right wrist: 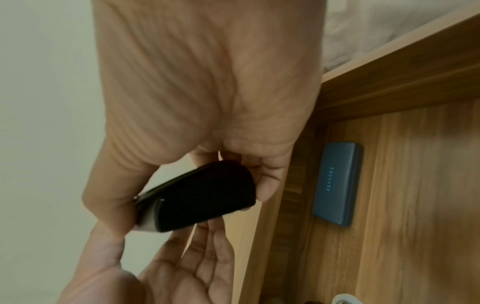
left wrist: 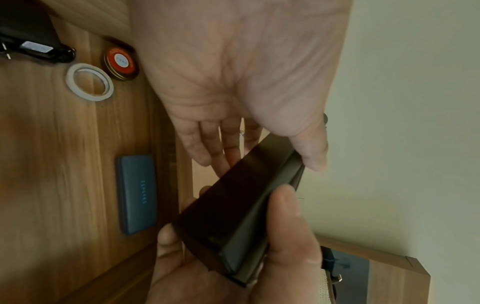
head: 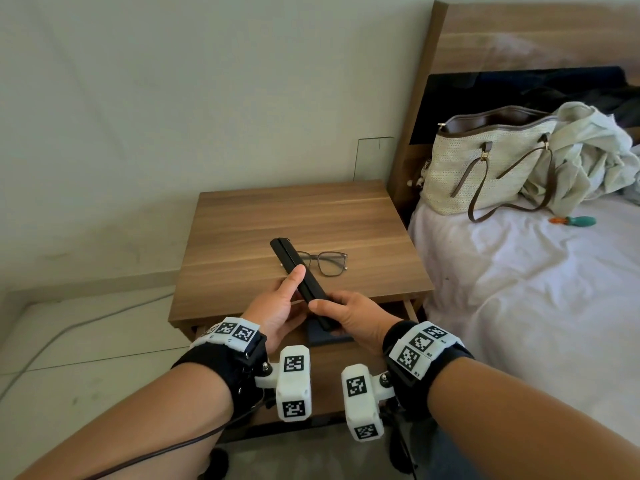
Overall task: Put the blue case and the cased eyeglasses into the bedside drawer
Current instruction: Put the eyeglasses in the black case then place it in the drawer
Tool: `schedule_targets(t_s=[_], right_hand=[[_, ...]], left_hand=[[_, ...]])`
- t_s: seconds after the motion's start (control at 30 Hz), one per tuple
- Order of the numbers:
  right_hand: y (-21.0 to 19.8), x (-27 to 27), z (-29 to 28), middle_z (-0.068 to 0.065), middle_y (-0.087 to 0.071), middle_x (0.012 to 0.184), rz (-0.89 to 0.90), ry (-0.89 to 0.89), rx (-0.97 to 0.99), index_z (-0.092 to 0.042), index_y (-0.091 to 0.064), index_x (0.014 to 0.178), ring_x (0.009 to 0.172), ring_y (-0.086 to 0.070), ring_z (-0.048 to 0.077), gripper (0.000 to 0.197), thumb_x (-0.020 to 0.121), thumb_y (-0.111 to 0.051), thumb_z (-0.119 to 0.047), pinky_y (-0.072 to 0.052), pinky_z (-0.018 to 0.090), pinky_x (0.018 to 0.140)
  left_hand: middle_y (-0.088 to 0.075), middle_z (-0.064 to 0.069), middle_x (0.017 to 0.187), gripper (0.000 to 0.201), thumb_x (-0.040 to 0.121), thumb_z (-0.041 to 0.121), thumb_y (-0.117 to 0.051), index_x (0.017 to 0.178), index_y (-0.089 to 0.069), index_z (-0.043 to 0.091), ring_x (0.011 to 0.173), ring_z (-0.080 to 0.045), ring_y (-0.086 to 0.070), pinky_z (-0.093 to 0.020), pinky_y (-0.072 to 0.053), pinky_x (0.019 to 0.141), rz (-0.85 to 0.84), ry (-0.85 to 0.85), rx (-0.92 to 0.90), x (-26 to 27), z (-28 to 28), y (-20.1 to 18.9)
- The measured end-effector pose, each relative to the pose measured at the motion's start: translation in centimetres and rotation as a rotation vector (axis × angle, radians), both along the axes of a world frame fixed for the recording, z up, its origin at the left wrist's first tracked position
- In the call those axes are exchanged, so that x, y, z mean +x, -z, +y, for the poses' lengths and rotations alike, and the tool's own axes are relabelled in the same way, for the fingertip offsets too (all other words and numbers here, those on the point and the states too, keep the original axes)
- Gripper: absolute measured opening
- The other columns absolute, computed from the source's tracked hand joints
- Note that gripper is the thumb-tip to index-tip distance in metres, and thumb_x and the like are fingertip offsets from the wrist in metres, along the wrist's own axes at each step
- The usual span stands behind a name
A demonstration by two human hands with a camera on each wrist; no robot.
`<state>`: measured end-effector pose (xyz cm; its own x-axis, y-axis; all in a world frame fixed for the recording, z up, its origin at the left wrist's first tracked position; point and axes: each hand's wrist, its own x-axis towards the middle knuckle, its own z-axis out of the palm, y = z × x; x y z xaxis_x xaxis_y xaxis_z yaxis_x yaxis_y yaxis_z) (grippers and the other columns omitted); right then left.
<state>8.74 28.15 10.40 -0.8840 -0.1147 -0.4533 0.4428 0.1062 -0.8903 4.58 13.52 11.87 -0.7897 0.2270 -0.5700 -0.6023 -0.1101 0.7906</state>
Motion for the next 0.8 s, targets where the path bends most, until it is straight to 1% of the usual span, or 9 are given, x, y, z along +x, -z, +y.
schedule_targets(t_s=[0.1, 0.2, 0.27, 0.37, 0.43, 0.57, 0.63, 0.7, 0.8], right_hand=[[0.1, -0.1, -0.3, 0.005, -0.070, 0.107, -0.003, 0.002, -0.022, -0.015, -0.063, 0.121, 0.101, -0.064, 0.017, 0.049, 0.082, -0.067, -0.043, -0.052, 0.034, 0.088], [0.4, -0.3, -0.4, 0.005, -0.069, 0.112, -0.026, 0.028, -0.063, -0.019, -0.064, 0.119, 0.108, -0.063, 0.020, 0.053, 0.075, -0.068, -0.049, -0.051, 0.040, 0.094], [0.5, -0.4, -0.5, 0.003, -0.066, 0.117, -0.037, 0.068, -0.092, -0.026, -0.065, 0.111, 0.114, -0.058, 0.021, 0.038, 0.079, -0.065, -0.047, -0.049, 0.042, 0.095], [0.7, -0.8, -0.5, 0.007, -0.060, 0.123, -0.058, 0.122, -0.152, -0.022, -0.060, 0.118, 0.120, -0.051, 0.025, 0.039, 0.084, -0.060, -0.040, -0.050, 0.040, 0.086], [0.7, -1.1, -0.7, 0.010, -0.059, 0.122, -0.089, 0.139, -0.230, -0.016, -0.056, 0.122, 0.112, -0.054, 0.025, 0.038, 0.090, -0.055, -0.035, -0.050, 0.035, 0.081], [0.9, -2.2, -1.3, 0.013, -0.058, 0.119, -0.155, 0.220, -0.261, -0.017, -0.053, 0.117, 0.111, -0.055, 0.028, 0.026, 0.095, -0.047, -0.030, -0.048, 0.043, 0.097], [0.9, -3.0, -1.4, 0.016, -0.056, 0.124, -0.179, 0.278, -0.234, -0.014, -0.050, 0.120, 0.118, -0.054, 0.031, 0.028, 0.095, -0.047, -0.027, -0.047, 0.046, 0.101], [0.9, -3.8, -1.4, 0.013, -0.056, 0.125, -0.159, 0.279, -0.139, -0.019, -0.054, 0.108, 0.120, -0.053, 0.031, 0.017, 0.095, -0.047, -0.029, -0.049, 0.044, 0.100], [1.0, -5.6, -1.2, 0.002, -0.062, 0.118, -0.051, 0.194, 0.098, -0.025, -0.059, 0.109, 0.113, -0.058, 0.023, 0.033, 0.089, -0.048, -0.049, -0.050, 0.043, 0.099]], left_hand=[[-0.070, -0.008, 0.110, 0.042, 0.089, 0.049, -0.059, 0.116, -0.061, 0.017, 0.099, -0.018, -0.065, -0.030, -0.050, 0.082, 0.000, -0.006, 0.007, 0.0, -0.3, 0.3], [-0.072, -0.010, 0.111, 0.045, 0.091, 0.048, -0.058, 0.117, -0.063, 0.012, 0.106, -0.022, -0.065, -0.037, -0.050, 0.096, -0.024, -0.012, 0.037, 0.0, -0.6, 0.6], [-0.072, -0.012, 0.112, 0.042, 0.092, 0.047, -0.056, 0.112, -0.066, 0.011, 0.108, -0.026, -0.065, -0.041, -0.050, 0.098, -0.053, -0.025, 0.074, -0.1, -0.9, 0.7], [-0.072, -0.013, 0.114, 0.041, 0.093, 0.045, -0.054, 0.117, -0.065, 0.013, 0.108, -0.029, -0.066, -0.046, -0.050, 0.098, -0.095, -0.067, 0.105, -0.6, -1.5, 1.1], [-0.072, -0.013, 0.114, 0.046, 0.092, 0.046, -0.054, 0.123, -0.063, 0.014, 0.108, -0.032, -0.067, -0.051, -0.048, 0.099, -0.119, -0.104, 0.100, -1.0, -1.9, 1.6], [-0.071, -0.010, 0.117, 0.043, 0.095, 0.045, -0.052, 0.129, -0.058, 0.019, 0.106, -0.032, -0.067, -0.053, -0.051, 0.095, -0.117, -0.171, 0.081, -1.7, -2.5, 2.1], [-0.069, -0.008, 0.119, 0.040, 0.097, 0.043, -0.050, 0.131, -0.054, 0.021, 0.107, -0.030, -0.066, -0.051, -0.052, 0.094, -0.103, -0.214, 0.064, -2.1, -2.9, 2.2], [-0.067, -0.006, 0.120, 0.040, 0.097, 0.042, -0.050, 0.133, -0.051, 0.023, 0.108, -0.029, -0.065, -0.050, -0.051, 0.094, -0.093, -0.256, 0.061, -2.6, -3.5, 2.5], [-0.067, -0.004, 0.121, 0.042, 0.096, 0.044, -0.051, 0.133, -0.051, 0.025, 0.110, -0.029, -0.064, -0.053, -0.051, 0.095, -0.081, -0.313, 0.054, -3.6, -4.6, 2.8]])
